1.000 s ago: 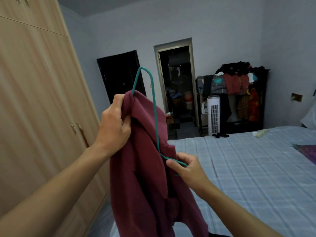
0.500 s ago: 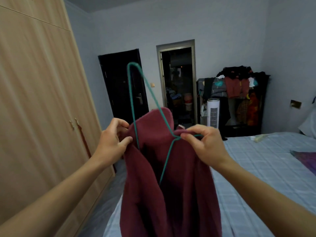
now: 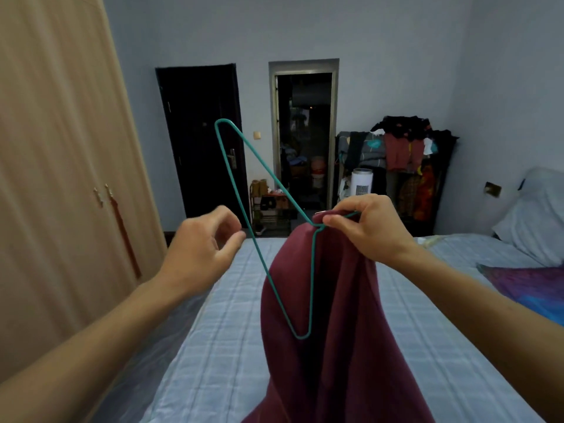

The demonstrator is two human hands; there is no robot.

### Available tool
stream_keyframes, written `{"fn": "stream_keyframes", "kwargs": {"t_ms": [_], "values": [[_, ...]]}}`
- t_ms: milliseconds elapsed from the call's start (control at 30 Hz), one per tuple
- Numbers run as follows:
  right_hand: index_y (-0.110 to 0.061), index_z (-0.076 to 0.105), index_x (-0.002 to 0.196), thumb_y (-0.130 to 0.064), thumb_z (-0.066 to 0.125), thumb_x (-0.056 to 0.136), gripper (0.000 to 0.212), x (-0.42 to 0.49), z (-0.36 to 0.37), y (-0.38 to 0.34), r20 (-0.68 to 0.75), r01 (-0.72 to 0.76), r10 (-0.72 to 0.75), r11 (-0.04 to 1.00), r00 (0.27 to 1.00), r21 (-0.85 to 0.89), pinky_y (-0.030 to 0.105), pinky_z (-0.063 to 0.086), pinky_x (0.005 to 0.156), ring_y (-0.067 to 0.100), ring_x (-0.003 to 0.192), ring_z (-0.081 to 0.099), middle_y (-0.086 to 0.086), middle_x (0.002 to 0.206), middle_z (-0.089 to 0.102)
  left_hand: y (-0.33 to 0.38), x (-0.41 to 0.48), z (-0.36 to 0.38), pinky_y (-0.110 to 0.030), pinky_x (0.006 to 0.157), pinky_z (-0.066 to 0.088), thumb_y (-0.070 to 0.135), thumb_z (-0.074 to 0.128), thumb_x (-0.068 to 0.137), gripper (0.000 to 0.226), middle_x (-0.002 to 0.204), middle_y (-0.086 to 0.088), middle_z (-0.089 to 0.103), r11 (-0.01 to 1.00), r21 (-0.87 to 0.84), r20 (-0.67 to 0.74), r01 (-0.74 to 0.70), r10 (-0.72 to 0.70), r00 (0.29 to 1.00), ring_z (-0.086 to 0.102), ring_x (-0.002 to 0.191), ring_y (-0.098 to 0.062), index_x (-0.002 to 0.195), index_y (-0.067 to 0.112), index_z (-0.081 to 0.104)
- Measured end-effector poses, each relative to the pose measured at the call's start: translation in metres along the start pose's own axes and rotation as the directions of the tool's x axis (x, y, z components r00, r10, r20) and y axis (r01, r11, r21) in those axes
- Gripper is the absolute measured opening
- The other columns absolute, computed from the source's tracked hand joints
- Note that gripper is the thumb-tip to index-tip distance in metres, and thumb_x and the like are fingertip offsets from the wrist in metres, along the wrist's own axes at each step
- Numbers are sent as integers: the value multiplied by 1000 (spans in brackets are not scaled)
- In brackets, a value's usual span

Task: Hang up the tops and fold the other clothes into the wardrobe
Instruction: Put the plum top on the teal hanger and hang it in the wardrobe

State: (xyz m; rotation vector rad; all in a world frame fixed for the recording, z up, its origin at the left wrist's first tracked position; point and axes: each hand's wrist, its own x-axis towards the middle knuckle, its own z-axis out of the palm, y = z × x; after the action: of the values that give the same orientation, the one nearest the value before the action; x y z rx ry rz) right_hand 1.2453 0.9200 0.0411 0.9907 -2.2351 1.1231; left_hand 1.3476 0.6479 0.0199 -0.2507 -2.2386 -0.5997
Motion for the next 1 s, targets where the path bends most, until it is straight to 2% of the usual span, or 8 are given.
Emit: {"fn": "stream_keyframes", "kwargs": {"t_ms": [100,233,333,467,567,700,800,1000], "values": [[-21,81,87,-25,75,86,7,-3,-6,1,-16,-28,28,999,999,-28,23,51,56,11,66,66,-4,72,73,-9,-8,21,-36,66,55,35,72,87,13,71,14,66,985,92,219,147,-164,962,62,68,-2,81,27,64],[-19,80,85,-26,75,86,9,-4,-13,-1,-59,-50,46,995,997,-81,33,55,61,15,66,68,-1,71,73,-24,-31,62,-30,77,55,56,73,81,36,91,11,68,926,182,524,330,-375,765,64,81,-3,98,25,65],[-25,79,83,-26,76,86,4,-5,-20,-3,-109,-52,44,996,993,-71,28,56,61,8,67,68,-6,73,73,-25,-60,94,-30,78,55,57,79,73,45,93,10,70,908,157,541,389,-409,735,65,82,-7,99,23,66],[-29,78,85,-24,75,87,7,-7,-29,-4,-158,-52,45,998,986,-40,17,53,57,4,66,68,-7,74,72,-27,-75,116,-36,79,55,31,81,77,24,88,5,75,897,32,551,440,-383,741,70,80,-11,97,19,75],[-21,80,89,-24,75,87,7,-10,-32,-1,-175,-71,61,996,983,-51,21,55,57,8,66,69,-4,74,73,-32,-67,117,-29,77,54,13,76,81,12,85,4,76,894,-29,510,448,-372,776,69,79,-10,92,17,77],[-23,78,85,-23,76,85,2,-19,-43,8,-90,-41,30,992,996,-119,9,46,57,-1,66,65,-12,72,69,-46,-36,97,-32,70,46,6,73,82,9,78,-6,70,904,-5,331,428,-402,854,66,81,-26,79,13,69],[-13,77,84,-19,79,82,7,-27,-51,19,14,36,-33,963,999,-267,18,48,65,7,69,63,-6,73,68,-56,-10,71,-27,67,40,8,74,83,15,75,-3,70,912,3,209,409,-401,892,66,74,-20,78,21,68],[-10,76,82,-34,72,80,25,-38,-63,28,240,248,-182,926,954,-285,7,40,62,8,67,59,-8,70,63,-57,38,23,-23,64,44,9,73,85,21,72,-2,70,941,-82,23,327,-326,945,58,65,-10,76,27,68]]}}
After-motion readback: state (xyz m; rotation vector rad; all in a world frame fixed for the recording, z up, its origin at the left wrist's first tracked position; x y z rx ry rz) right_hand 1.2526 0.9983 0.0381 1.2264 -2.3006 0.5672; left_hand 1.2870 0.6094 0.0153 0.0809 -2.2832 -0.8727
